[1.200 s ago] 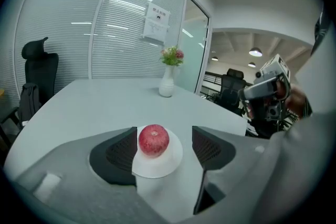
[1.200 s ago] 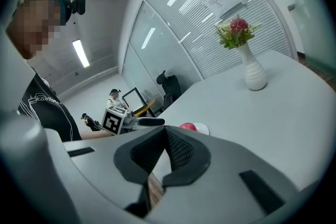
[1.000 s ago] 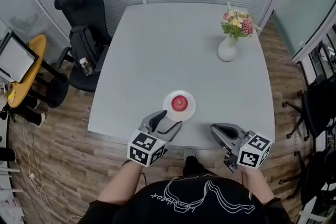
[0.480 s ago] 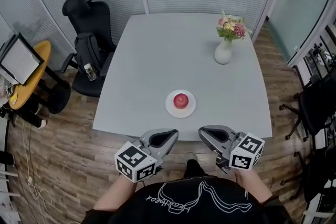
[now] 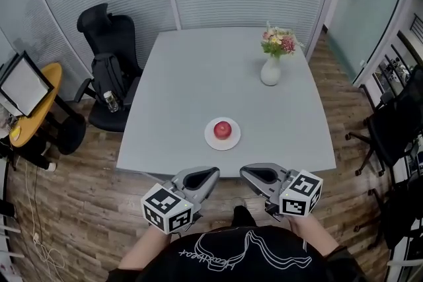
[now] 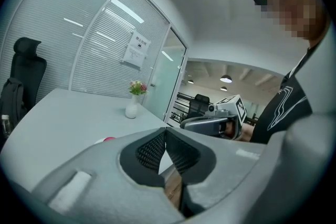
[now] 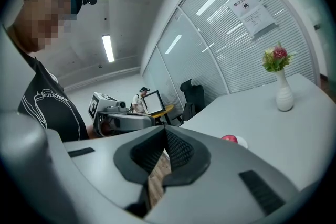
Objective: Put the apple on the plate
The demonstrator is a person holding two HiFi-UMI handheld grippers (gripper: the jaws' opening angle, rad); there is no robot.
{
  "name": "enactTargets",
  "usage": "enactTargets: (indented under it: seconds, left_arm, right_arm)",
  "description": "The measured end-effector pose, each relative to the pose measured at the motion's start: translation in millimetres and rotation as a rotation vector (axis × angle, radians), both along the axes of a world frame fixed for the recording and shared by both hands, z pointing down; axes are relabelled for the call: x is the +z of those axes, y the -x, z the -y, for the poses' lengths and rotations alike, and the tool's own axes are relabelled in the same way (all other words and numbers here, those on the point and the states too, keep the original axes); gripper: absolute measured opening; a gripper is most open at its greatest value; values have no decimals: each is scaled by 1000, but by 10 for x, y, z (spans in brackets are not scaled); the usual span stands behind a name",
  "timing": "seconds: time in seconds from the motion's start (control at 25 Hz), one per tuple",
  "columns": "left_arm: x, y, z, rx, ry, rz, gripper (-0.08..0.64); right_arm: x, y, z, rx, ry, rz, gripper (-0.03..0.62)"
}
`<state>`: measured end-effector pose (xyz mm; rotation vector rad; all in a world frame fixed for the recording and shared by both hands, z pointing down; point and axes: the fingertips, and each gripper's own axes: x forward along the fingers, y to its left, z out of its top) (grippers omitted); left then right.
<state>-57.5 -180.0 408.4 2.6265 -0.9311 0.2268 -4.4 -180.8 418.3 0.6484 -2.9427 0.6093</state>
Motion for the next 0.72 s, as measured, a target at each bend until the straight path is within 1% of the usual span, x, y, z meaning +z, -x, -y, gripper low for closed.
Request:
enactTargets:
  seconds: [0.2,0.4,0.56,0.72]
  left_arm:
    - [-54,0,-89,6,-10,-9,15]
    - [-46,32,-155,-6,-31,23,15]
    - [-63,67,-183,-6,-32,10,15]
    - [-70,75,-198,-1,-32,8,15]
  right_arm:
    - [-20,13,-76,13,-7,1,8]
    - [-17,50,-160,12,-10,5,9]
    - [-33,81,-186,11,-16,18,8]
    - [-21,72,-190,27,-7,4,8]
